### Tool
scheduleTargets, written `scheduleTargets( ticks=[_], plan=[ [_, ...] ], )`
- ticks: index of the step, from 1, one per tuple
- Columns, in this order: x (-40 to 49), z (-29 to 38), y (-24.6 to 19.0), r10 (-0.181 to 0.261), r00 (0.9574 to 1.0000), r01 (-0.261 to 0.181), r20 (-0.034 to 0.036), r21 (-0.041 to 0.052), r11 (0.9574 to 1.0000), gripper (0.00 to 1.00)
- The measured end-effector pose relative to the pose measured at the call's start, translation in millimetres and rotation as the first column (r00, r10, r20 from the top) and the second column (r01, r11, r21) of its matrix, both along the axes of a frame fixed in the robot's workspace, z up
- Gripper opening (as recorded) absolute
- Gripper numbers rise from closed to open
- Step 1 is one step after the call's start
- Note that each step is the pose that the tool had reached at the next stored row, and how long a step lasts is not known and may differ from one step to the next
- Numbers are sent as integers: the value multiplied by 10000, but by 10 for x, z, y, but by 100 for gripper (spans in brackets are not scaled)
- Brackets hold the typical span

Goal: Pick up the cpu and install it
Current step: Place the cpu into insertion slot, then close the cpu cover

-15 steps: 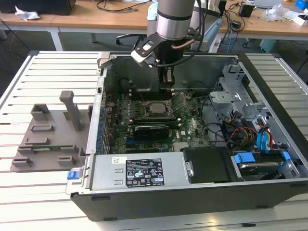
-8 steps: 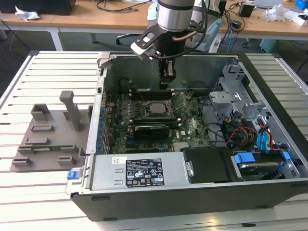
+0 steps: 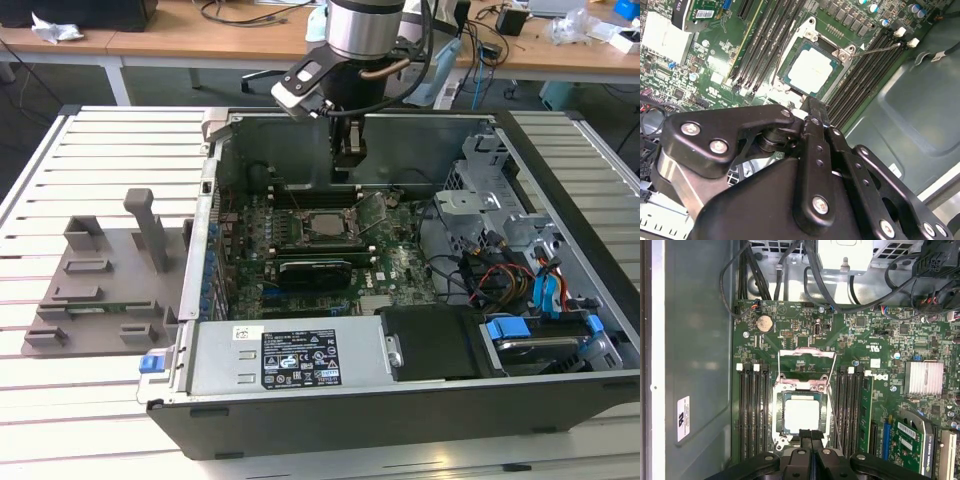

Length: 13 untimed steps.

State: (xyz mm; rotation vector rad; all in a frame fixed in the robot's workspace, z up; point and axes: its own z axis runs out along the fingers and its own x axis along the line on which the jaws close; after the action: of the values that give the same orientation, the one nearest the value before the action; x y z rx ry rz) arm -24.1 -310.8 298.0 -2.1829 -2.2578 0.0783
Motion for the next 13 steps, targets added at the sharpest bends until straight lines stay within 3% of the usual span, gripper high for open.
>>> scheduleTargets(
  ticks=[13],
  plan=[
    [28, 4, 0, 0, 10000, 0, -1, -1, 10000, 11]
  ],
)
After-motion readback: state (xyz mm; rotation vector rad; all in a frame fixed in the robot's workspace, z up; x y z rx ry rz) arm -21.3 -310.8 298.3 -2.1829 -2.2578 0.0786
